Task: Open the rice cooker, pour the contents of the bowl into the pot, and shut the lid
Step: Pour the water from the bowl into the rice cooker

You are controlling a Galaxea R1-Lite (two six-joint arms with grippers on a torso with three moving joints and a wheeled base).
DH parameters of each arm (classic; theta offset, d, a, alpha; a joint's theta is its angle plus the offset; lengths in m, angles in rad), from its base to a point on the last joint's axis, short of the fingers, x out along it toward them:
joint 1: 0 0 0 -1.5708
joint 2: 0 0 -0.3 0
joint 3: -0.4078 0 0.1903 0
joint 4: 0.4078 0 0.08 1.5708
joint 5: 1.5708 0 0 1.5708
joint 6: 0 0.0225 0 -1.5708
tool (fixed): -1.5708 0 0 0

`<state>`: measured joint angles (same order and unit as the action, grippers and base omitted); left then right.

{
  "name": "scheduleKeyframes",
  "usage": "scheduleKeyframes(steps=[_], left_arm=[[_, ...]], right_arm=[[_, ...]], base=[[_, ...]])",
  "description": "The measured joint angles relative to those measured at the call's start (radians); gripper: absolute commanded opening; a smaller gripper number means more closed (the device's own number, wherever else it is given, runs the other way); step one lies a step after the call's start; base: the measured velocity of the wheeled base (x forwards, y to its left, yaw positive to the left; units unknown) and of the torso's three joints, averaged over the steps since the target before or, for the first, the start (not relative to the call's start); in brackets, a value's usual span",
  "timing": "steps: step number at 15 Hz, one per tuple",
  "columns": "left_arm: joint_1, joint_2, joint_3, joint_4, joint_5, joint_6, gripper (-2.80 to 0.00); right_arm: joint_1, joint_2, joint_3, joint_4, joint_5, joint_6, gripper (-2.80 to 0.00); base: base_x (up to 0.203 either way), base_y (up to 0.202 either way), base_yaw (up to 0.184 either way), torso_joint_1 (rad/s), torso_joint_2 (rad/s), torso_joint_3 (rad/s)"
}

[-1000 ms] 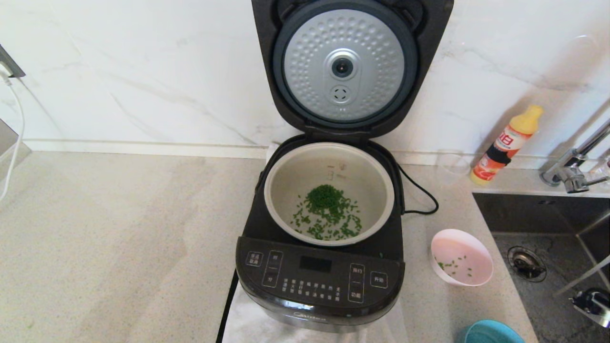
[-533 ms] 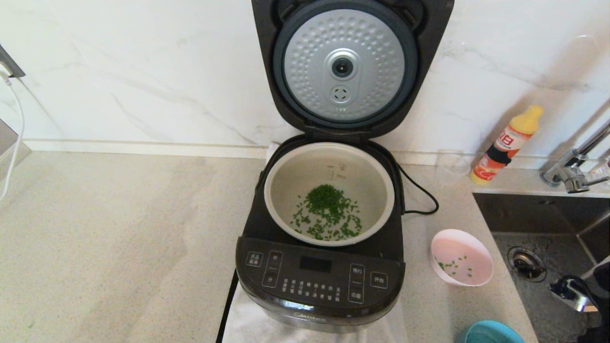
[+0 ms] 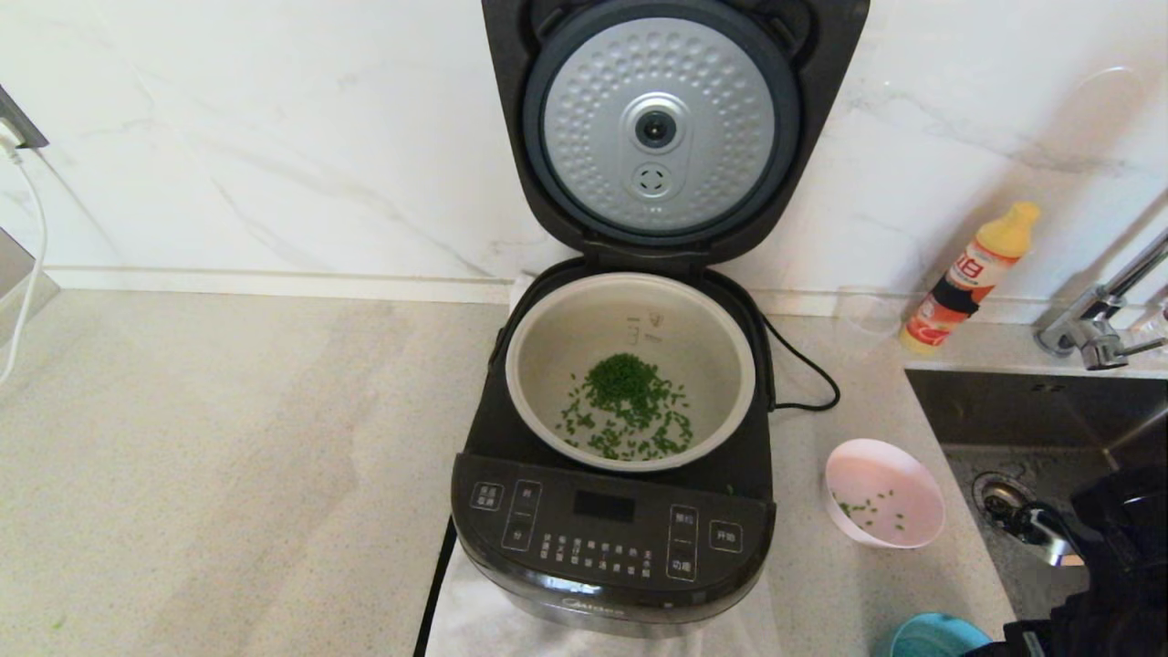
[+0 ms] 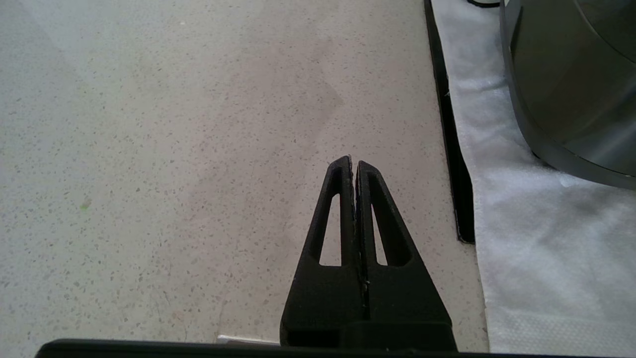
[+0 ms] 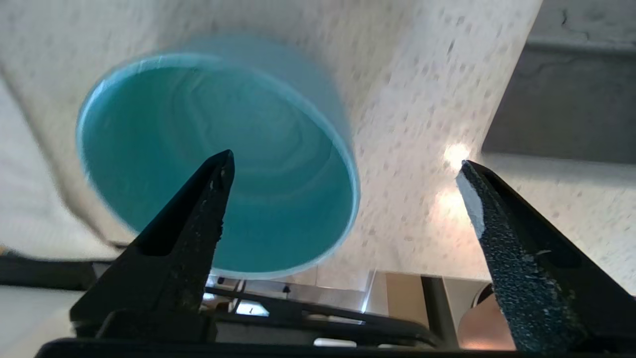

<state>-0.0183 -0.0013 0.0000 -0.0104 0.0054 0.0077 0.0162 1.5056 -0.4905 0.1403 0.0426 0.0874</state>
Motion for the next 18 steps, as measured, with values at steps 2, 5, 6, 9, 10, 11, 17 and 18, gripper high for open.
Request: scheduleKeyframes(steps=[2,5,6,9,10,11,17,18], left_arm=[[0.0,0.0,0.0,0.0,0.0,0.0,-2.8],[0.0,0.0,0.0,0.0,0.0,0.0,-2.8],[0.0,0.0,0.0,0.0,0.0,0.0,-2.8],[0.0,0.0,0.0,0.0,0.0,0.0,-2.8],[0.0,0.0,0.0,0.0,0.0,0.0,-2.8],[0.0,0.0,0.0,0.0,0.0,0.0,-2.8],[0.0,0.0,0.0,0.0,0.0,0.0,-2.8],[0.0,0.0,0.0,0.0,0.0,0.0,-2.8]], right_arm=[[-0.003,0.026,-0.024,-0.001,-0.011,0.002,0.0],[-0.004,0.037,-0.04,0.0,-0.014,0.001,0.0],[-0.004,0.038,-0.04,0.0,-0.015,0.001,-2.8],[-0.013,0.047,-0.041,-0.001,-0.013,0.001,-2.8],[-0.014,0.05,-0.039,-0.001,-0.012,0.001,-2.8],[-0.014,0.053,-0.036,-0.001,-0.011,0.002,-2.8],[0.0,0.073,-0.012,-0.011,-0.005,0.061,-2.8],[0.002,0.079,-0.013,-0.011,-0.005,0.063,-2.8]], base=[[0.0,0.0,0.0,0.0,0.0,0.0],[0.0,0.0,0.0,0.0,0.0,0.0],[0.0,0.0,0.0,0.0,0.0,0.0],[0.0,0.0,0.0,0.0,0.0,0.0],[0.0,0.0,0.0,0.0,0.0,0.0],[0.0,0.0,0.0,0.0,0.0,0.0],[0.0,0.0,0.0,0.0,0.0,0.0],[0.0,0.0,0.0,0.0,0.0,0.0]])
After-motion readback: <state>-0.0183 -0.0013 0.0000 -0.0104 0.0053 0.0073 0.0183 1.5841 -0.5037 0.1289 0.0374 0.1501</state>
